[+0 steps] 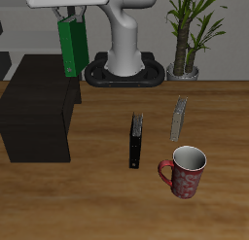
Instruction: Place the green book flat on top of the shelf
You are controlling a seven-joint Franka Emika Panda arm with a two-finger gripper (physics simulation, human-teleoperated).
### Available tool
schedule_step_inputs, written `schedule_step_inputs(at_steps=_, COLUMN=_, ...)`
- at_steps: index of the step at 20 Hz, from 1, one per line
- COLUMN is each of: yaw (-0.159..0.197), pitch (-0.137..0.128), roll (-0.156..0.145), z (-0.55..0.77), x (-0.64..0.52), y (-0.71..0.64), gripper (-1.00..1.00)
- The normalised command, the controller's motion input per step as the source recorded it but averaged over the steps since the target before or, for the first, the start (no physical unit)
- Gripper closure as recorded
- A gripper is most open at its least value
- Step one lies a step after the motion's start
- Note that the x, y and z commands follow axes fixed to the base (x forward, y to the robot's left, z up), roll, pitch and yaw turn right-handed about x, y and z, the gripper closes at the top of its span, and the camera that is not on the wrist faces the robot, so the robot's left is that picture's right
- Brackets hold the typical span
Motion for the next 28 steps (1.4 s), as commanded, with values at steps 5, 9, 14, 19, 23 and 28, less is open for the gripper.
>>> schedule_step_inputs(at_steps=5, yaw=0.135, pitch=-0.04, roll=-0.113, z=0.06, x=-0.23, y=0.09, gripper=1.0)
schedule_step_inputs(at_steps=9, yaw=0.07, pitch=0.012, roll=-0.161, z=0.05, x=-0.11, y=0.05, gripper=1.0)
schedule_step_inputs(at_steps=14, yaw=0.023, pitch=-0.053, roll=-0.175, z=0.1, x=-0.09, y=-0.07, gripper=1.0)
schedule_step_inputs(at_steps=19, yaw=-0.009, pitch=-0.081, roll=-0.164, z=0.21, x=-0.15, y=-0.16, gripper=1.0)
schedule_step_inputs(at_steps=23, yaw=0.003, pitch=-0.017, roll=-0.107, z=0.01, x=0.03, y=-0.19, gripper=1.0)
schedule_step_inputs(at_steps=28, yaw=-0.023, pitch=0.057, roll=-0.145, z=-0.2, x=0.14, y=-0.38, gripper=1.0)
